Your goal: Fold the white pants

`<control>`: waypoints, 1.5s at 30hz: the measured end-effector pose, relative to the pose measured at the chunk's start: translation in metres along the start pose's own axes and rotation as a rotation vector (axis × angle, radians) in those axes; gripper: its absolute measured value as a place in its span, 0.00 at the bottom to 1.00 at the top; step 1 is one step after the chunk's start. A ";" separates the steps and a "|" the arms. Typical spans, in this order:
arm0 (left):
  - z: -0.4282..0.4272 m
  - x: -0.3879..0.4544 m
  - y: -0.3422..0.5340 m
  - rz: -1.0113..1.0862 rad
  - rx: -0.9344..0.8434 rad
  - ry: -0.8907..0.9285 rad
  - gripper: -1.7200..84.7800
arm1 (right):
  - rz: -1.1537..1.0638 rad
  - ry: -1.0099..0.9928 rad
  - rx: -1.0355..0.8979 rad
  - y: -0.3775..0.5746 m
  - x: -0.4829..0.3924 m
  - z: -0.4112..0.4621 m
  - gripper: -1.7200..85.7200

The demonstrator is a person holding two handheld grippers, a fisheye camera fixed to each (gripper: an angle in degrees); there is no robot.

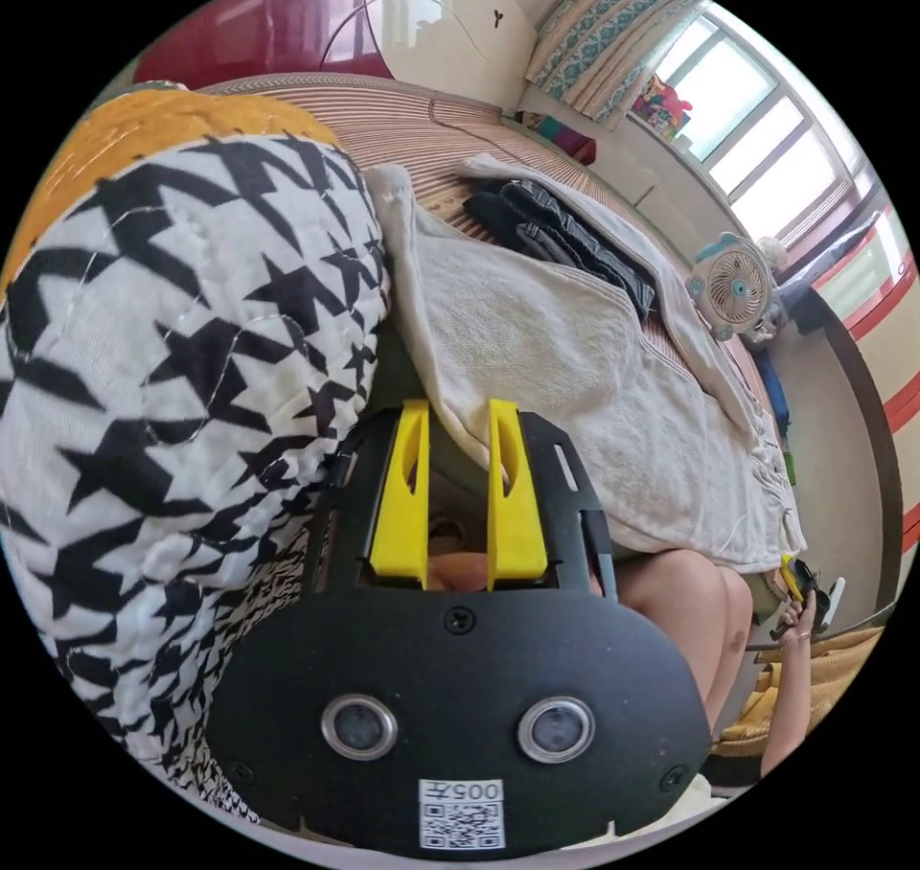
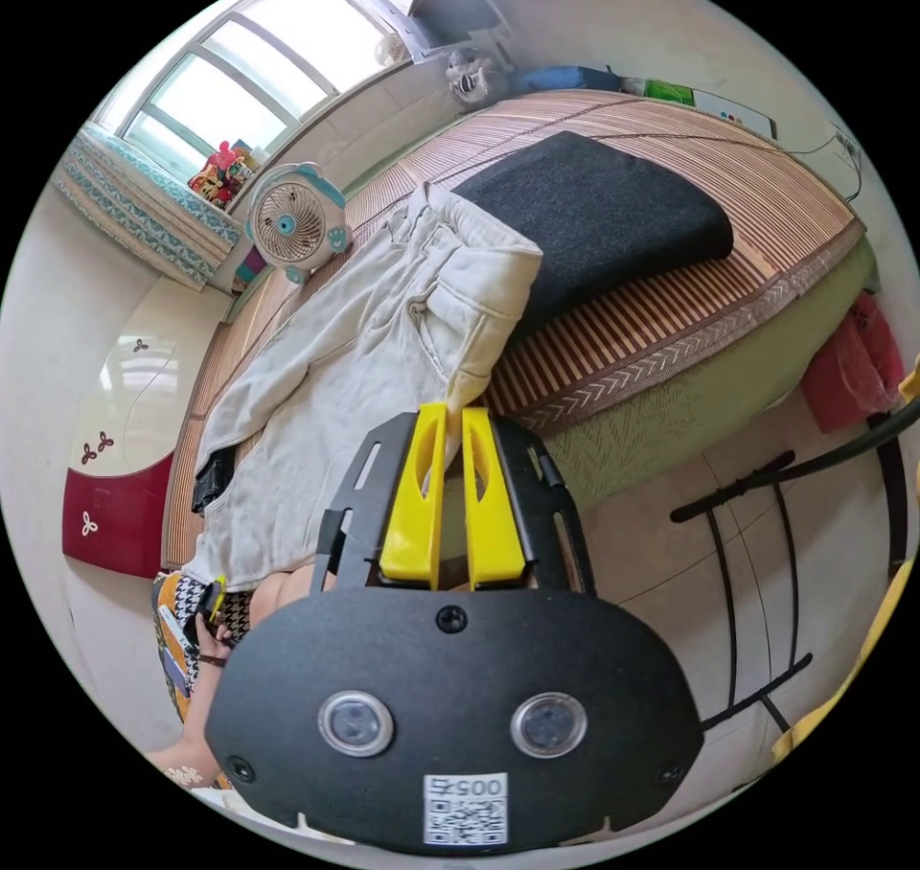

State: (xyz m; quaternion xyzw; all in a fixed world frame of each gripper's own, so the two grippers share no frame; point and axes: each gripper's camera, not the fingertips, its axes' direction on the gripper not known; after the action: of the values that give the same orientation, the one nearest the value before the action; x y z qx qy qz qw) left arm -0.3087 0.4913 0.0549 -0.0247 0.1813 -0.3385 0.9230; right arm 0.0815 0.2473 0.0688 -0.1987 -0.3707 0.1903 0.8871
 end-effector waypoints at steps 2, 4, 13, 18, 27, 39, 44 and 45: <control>-0.013 0.009 -0.005 0.037 0.013 0.035 0.07 | -0.005 0.008 0.011 -0.001 -0.010 -0.010 0.01; -0.036 0.027 -0.014 0.115 0.016 0.070 0.05 | -0.018 0.016 0.017 -0.003 -0.021 -0.019 0.01; -0.219 0.115 -0.065 0.397 0.296 0.128 0.04 | -0.138 0.031 0.075 -0.045 -0.082 -0.107 0.01; -0.274 0.108 -0.032 0.436 0.325 0.082 0.05 | -0.146 0.006 0.059 -0.016 -0.050 -0.139 0.01; -0.237 0.066 0.091 0.315 0.026 -0.109 0.10 | 0.031 0.104 -0.192 0.120 0.044 -0.077 0.02; -0.254 0.155 0.078 0.406 0.039 -0.175 0.11 | -0.351 0.104 -0.081 0.125 -0.121 -0.114 0.01; -0.209 0.194 0.091 0.466 -0.091 -0.093 0.11 | -0.566 0.103 -0.164 0.164 -0.200 -0.097 0.02; -0.202 0.200 0.094 0.469 -0.114 -0.066 0.11 | -0.590 0.113 -0.174 0.168 -0.206 -0.096 0.02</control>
State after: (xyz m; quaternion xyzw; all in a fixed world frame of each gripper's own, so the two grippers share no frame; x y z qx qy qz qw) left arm -0.1811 0.4521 -0.2129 -0.0451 0.1708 -0.1031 0.9789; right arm -0.0150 0.2694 -0.1961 -0.1679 -0.3773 -0.1193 0.9029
